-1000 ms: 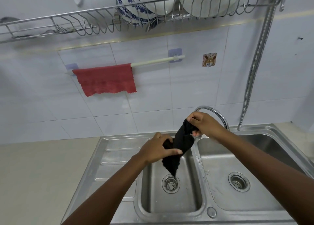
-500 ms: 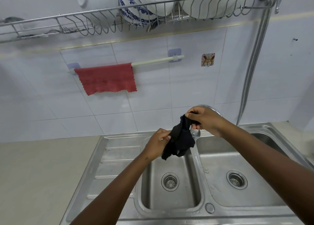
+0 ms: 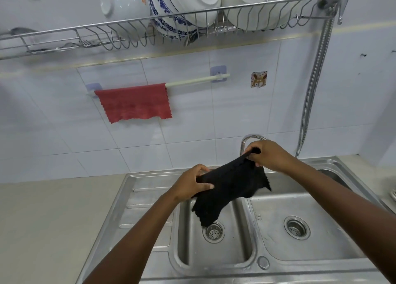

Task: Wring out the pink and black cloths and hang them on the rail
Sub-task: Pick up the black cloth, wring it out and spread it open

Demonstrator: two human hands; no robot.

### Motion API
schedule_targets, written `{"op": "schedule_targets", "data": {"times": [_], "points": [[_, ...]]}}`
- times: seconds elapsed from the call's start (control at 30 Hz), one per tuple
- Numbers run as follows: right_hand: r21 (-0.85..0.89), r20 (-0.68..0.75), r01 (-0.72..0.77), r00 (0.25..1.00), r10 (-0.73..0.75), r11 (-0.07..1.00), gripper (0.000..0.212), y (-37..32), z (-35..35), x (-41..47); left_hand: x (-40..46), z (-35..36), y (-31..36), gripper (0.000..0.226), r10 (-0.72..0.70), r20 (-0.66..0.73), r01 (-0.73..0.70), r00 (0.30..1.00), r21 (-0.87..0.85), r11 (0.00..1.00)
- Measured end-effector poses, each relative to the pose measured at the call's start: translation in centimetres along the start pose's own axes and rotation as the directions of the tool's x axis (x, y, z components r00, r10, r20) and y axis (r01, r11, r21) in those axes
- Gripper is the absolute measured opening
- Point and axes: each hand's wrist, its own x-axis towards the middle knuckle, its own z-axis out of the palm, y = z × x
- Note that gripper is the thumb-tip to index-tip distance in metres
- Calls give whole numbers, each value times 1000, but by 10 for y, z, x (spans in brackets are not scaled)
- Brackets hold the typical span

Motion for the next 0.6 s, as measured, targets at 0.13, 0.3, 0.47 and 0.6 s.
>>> {"op": "schedule_targets", "data": {"times": [0.13, 0.3, 0.47, 0.6], "points": [[-43, -22, -14, 1000, 13, 999, 13, 10, -3, -5, -2, -25, -4, 8, -6, -12, 10, 1000, 340, 941], [-51, -28, -37, 999, 35, 998, 17, 20, -13, -10, -4, -47, 4, 18, 36, -158, 30, 987, 394, 918], [-127, -163, 32, 985, -53, 991, 15, 22, -7, -11, 2, -52, 14, 22, 40, -189, 50, 981, 449, 892], [-29, -158, -19, 987, 14, 999, 19, 31, 2, -13, 4, -44, 4, 21, 184, -509, 57, 841, 421, 905]]}}
